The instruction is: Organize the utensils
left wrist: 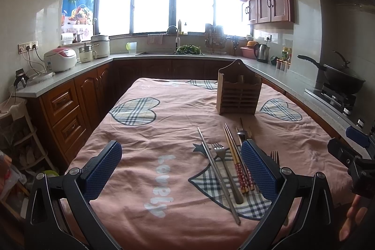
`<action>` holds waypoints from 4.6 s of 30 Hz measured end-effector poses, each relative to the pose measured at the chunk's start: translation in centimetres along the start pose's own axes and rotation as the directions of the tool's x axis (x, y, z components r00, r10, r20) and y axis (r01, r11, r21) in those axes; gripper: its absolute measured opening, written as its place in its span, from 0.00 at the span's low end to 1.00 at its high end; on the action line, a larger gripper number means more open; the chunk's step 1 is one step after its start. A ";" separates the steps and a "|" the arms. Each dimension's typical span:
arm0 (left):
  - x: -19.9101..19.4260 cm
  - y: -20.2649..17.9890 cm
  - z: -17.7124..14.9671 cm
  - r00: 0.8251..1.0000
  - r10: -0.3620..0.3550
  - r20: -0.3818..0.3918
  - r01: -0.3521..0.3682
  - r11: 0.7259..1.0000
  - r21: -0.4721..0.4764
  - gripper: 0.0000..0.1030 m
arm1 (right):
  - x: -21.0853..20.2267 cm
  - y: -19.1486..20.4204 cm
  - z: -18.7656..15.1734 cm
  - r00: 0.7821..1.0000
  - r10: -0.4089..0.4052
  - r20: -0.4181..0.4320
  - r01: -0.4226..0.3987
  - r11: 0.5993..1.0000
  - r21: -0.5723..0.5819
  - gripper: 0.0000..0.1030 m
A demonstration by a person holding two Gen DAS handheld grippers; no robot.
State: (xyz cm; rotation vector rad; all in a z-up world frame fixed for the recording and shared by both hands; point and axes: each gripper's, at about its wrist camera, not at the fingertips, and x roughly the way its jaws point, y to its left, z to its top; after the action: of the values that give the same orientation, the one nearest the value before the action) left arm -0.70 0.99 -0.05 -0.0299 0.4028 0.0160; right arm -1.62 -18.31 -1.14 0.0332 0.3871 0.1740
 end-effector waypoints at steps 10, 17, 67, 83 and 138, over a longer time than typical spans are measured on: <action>2.2 0.8 -0.1 0.996 -0.036 -0.078 0.034 0.999 -0.035 1.00 | 1.0 -0.2 0.0 1.000 0.017 -0.023 -0.017 1.000 0.013 1.00; 7.6 2.2 -0.3 0.965 -0.092 -0.247 0.068 0.992 -0.104 1.00 | 4.2 -0.9 0.2 0.989 0.088 -0.119 -0.082 0.995 0.047 0.99; 31.9 -4.0 1.5 0.782 -0.140 -0.607 0.208 0.977 0.042 0.09 | 28.4 -3.6 -0.4 0.773 0.261 -0.578 -0.182 0.964 0.192 0.12; 26.4 -1.3 5.9 0.816 -0.295 -0.497 0.276 0.954 -0.112 0.06 | 25.5 -3.8 2.6 0.828 0.290 -0.479 -0.203 0.953 0.226 0.05; 20.1 -0.2 25.1 0.917 -0.360 0.173 0.394 0.885 -0.246 0.03 | 23.3 -11.2 19.4 1.000 -0.004 0.004 0.004 0.992 0.128 0.02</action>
State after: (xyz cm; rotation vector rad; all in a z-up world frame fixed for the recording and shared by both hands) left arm 27.63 1.78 15.13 -0.3834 0.2627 -0.3125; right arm 28.80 -25.21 7.38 0.1593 0.3937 0.1448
